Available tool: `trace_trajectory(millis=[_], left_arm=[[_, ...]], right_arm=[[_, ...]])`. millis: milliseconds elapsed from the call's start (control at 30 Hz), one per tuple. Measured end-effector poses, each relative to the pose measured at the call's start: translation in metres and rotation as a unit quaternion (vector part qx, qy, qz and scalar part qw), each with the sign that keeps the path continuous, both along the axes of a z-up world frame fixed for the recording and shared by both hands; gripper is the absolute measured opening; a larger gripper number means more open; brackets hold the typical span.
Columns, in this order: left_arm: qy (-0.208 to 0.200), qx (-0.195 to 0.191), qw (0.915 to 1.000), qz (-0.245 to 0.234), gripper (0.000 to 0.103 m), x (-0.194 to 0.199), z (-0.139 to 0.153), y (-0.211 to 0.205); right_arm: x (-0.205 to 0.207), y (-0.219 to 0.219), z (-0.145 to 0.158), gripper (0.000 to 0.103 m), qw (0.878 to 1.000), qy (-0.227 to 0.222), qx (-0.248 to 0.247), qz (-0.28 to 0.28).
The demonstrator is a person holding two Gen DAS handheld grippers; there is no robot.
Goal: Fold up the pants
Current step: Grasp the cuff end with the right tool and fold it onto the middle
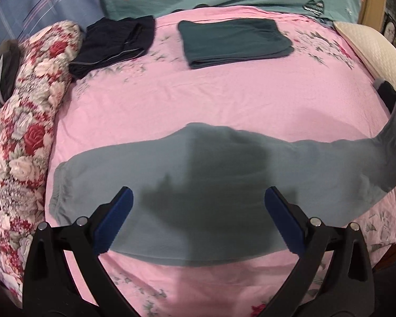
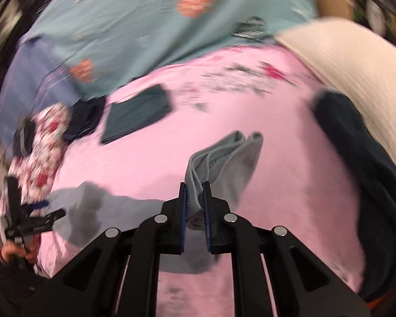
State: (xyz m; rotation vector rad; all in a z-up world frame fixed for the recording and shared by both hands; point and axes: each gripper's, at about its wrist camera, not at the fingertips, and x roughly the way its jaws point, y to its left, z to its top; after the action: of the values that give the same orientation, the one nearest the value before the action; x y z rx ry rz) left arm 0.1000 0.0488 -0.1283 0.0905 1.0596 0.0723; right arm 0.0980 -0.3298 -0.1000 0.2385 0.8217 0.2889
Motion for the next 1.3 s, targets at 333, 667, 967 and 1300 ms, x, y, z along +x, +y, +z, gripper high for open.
trace_trajectory(millis=[333,667,967,1300], left_arm=[[0.025,-0.019,0.9968,0.073,0.101,-0.043,-0.020,0.068],[0.013,-0.041,0.9983,0.038,0.101,-0.045,-0.021,0.069],[-0.044,-0.130,0.9760,-0.169,0.097,-0.012,0.002,-0.043],[0.070,-0.120,0.9757,-0.170,0.085,0.020,-0.075,-0.062]], right_arm=[[-0.006,0.237,-0.057,0.011,0.968,-0.011,-0.092,0.233],[-0.027,0.242,-0.053,0.043,0.965,0.039,-0.081,0.245],[-0.018,0.097,-0.049,0.026,0.993,0.105,-0.040,0.045],[-0.046,0.107,-0.092,0.014,0.983,0.140,-0.085,0.079]])
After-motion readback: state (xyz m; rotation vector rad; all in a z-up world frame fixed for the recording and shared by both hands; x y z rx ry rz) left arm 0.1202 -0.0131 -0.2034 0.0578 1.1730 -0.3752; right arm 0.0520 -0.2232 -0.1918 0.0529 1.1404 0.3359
